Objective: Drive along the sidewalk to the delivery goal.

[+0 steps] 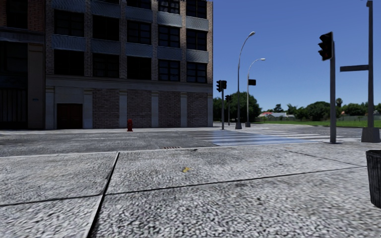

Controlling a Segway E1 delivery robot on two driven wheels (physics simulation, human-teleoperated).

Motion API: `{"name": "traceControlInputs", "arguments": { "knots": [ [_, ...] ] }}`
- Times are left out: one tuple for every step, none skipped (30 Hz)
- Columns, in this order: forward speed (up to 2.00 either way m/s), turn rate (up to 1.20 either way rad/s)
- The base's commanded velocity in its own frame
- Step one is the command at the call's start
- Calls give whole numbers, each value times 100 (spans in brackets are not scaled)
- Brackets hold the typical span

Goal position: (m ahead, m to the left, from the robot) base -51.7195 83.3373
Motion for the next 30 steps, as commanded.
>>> {"name": "traceControlInputs", "arguments": {
  "knots": [
    [0, 80],
    [0, 80],
    [0, 80],
    [0, 80],
    [0, 80],
    [0, 80],
    [0, 80],
    [0, 80],
    [0, 80],
    [0, 80],
    [0, 80],
    [0, 80],
    [0, 80],
    [0, 80],
    [0, 80],
    [0, 80],
    [0, 80],
    [0, 80],
    [0, 80],
    [0, 80],
    [0, 80],
    [0, 80],
    [0, 80],
    [0, 80],
    [0, 80],
    [0, 80],
    [0, 80],
    [0, 80],
    [0, 80],
    [0, 80]
  ]
}}
